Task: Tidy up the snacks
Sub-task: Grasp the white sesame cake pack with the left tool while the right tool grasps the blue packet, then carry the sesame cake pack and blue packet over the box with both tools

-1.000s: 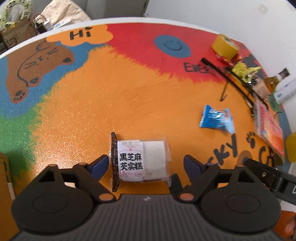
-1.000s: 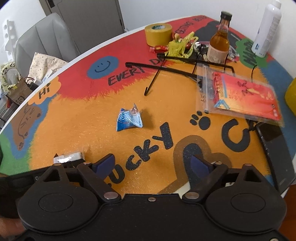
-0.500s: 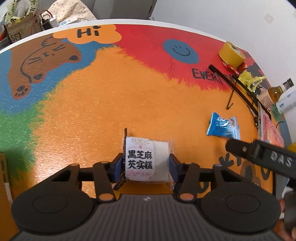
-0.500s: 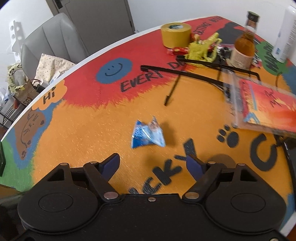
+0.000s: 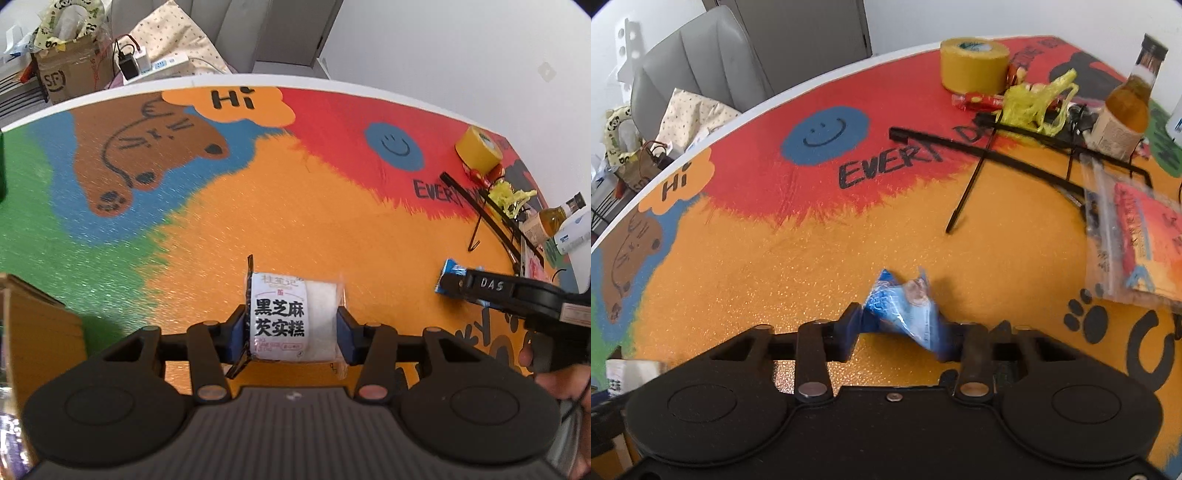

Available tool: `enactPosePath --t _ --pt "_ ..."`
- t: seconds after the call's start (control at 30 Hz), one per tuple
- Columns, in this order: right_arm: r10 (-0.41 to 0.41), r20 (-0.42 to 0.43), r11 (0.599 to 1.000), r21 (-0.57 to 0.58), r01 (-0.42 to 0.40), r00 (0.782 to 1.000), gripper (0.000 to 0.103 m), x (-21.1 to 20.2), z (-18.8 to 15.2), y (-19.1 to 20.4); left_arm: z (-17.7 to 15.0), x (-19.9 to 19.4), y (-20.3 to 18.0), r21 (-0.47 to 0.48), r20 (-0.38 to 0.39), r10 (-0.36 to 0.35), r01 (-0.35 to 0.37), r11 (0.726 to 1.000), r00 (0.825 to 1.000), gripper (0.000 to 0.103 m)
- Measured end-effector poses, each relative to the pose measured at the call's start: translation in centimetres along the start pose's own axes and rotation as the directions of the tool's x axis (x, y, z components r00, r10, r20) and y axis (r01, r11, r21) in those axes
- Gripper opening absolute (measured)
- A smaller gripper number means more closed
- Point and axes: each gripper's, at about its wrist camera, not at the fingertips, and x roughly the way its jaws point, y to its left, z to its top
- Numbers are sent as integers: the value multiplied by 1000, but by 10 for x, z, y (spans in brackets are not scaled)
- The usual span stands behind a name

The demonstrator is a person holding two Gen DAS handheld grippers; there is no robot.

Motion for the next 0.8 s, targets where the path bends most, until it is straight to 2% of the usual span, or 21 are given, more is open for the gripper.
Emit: enactPosePath --t 0.1,0.17,0.27,0.8 --pt "-13 22 1000 -26 14 1000 32 -11 -3 6 0 -7 4 -5 13 0 0 1000 1000 48" --pt "-7 13 1000 -27 7 1000 17 -16 -7 8 -1 -14 6 -5 25 -3 3 1000 1000 48" --pt "-14 21 999 -40 15 1000 16 -25 -11 14 -3 -25 7 0 36 -10 10 1000 999 48" --pt "57 86 993 -105 -48 995 16 -91 -40 67 -11 -88 44 -16 118 -4 6 1000 993 48"
